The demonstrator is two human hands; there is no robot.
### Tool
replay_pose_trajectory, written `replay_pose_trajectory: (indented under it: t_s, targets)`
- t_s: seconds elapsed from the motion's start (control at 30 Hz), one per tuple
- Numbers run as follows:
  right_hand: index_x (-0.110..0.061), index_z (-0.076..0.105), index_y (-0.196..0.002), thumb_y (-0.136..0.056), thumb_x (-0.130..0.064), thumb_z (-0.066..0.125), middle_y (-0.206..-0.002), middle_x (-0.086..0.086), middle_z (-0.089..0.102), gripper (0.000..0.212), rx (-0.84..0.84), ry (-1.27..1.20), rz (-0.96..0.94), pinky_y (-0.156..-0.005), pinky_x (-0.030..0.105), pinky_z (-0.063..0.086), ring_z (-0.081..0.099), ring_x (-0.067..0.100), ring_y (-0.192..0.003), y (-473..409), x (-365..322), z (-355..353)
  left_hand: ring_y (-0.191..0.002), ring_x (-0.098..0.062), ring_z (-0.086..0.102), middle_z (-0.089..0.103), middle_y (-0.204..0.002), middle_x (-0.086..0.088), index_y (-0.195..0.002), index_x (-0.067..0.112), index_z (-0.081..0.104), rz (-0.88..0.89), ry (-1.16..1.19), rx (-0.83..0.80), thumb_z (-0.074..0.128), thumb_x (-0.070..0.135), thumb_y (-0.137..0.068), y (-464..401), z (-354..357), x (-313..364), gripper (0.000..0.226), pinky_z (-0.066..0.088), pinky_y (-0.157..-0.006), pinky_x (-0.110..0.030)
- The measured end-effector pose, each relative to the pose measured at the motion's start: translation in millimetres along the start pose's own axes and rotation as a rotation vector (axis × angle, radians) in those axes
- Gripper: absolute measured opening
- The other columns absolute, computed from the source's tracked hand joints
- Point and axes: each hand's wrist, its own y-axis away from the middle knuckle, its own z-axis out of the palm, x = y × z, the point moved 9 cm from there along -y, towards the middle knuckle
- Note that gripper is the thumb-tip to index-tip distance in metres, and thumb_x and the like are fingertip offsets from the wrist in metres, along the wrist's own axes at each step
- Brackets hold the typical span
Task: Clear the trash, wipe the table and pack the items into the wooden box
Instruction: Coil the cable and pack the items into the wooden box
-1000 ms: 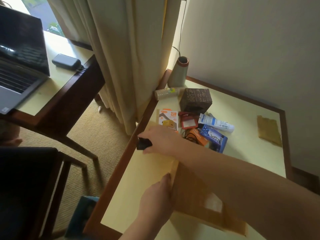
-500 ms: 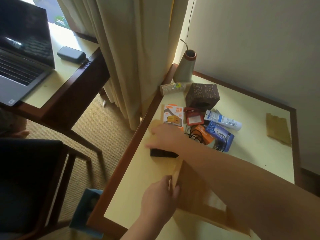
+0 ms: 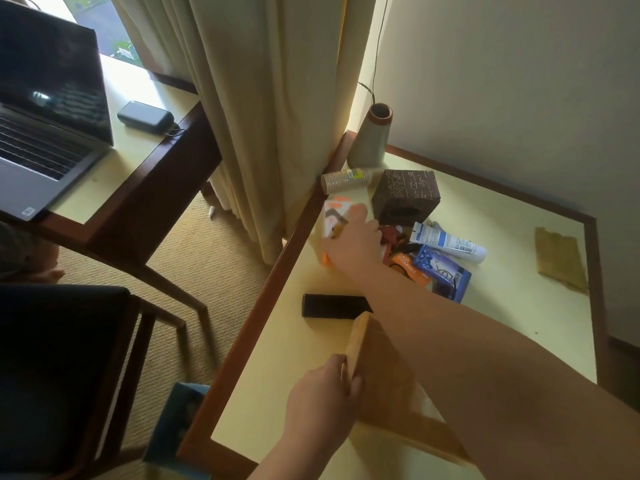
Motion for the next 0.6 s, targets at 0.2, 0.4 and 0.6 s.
replay_pose_trajectory:
  t_s: [0.2,0.4,0.6]
  targets:
    - [-0.029,0.008,-0.163,-0.077,-0.056,0.084,-0.148,0.000,0.039,0.119,0.167,-0.376,-0.020,-0.102,0.040,0.049,0.044,0.017,-0.134,60.3,7.8,-102.1,-0.085,-0.003,0.060,0.063,-0.105,0.022,-0.139,0.036,0.055,0.038,0.046,-0.049,0.015,0.079,-0.089,6.3,2.1,3.7,0.078,0.053,-0.078,-0.018]
    - [-0.032,0.031,-0.152,-0.068,-0.068,0.085,-0.127,-0.010,0.042,0.107,0.094,-0.308,0.226,-0.091,0.037,0.060,0.054,0.013,-0.121,195.1,111.6,-102.1,-0.094,-0.012,0.068,0.075,-0.110,0.011,-0.139,0.037,0.059,0.059,0.062,-0.019,0.013,0.076,-0.094,4.9,-2.8,-0.7,0.075,0.056,-0.079,-0.027]
    - [-0.026,0.023,-0.158,-0.069,-0.070,0.083,-0.141,-0.007,0.037,0.116,-0.033,-0.145,0.359,-0.102,0.039,0.056,0.046,0.015,-0.130,246.4,153.5,-40.8,-0.080,0.000,0.064,0.070,-0.099,0.019,-0.137,0.034,0.059,0.063,0.115,-0.027,0.020,0.075,-0.096,6.5,-4.4,1.8,0.069,0.047,-0.066,-0.012]
